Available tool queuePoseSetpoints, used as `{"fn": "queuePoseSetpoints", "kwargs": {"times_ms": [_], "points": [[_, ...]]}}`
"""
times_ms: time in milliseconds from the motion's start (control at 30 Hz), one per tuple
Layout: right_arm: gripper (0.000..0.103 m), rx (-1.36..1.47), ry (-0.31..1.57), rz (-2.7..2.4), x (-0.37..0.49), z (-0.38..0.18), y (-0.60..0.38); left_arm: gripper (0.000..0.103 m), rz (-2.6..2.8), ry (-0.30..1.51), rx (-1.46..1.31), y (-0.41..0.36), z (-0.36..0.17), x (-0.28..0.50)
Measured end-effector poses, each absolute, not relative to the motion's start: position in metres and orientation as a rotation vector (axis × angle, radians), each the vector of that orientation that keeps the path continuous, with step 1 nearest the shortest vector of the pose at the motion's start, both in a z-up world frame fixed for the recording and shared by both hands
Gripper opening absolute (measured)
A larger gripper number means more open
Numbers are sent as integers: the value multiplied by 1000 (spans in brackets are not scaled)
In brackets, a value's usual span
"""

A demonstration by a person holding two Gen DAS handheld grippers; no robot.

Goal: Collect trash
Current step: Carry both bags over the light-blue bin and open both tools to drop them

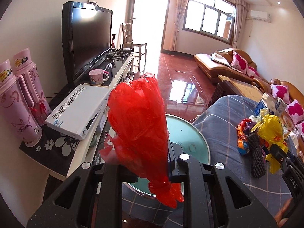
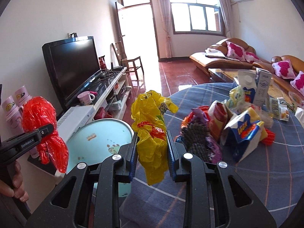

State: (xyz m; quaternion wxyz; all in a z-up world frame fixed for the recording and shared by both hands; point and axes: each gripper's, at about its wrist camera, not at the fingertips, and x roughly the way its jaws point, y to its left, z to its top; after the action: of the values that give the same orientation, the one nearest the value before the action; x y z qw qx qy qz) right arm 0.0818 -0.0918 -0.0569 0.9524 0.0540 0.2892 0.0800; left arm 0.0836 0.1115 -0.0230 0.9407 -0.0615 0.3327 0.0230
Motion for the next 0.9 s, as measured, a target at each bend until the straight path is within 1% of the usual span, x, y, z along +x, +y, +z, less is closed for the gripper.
{"fn": "queuePoseSetpoints", "kwargs": {"times_ms": [367, 700, 800, 867, 900], "points": [[28, 73, 674, 277, 120, -81, -32, 21, 69, 731, -118, 129, -50, 104], [29, 66, 752, 347, 153, -108, -12, 21, 85, 785, -127, 137, -70, 116], [32, 64, 762, 370, 156, -111, -8, 21, 88, 795, -129, 139, -75, 119], [45, 72, 759, 371, 156, -111, -8, 21, 94, 798, -129, 141, -77, 120], [48, 75, 752, 369, 155, -110, -9, 23, 98, 801, -129, 142, -78, 120]]}}
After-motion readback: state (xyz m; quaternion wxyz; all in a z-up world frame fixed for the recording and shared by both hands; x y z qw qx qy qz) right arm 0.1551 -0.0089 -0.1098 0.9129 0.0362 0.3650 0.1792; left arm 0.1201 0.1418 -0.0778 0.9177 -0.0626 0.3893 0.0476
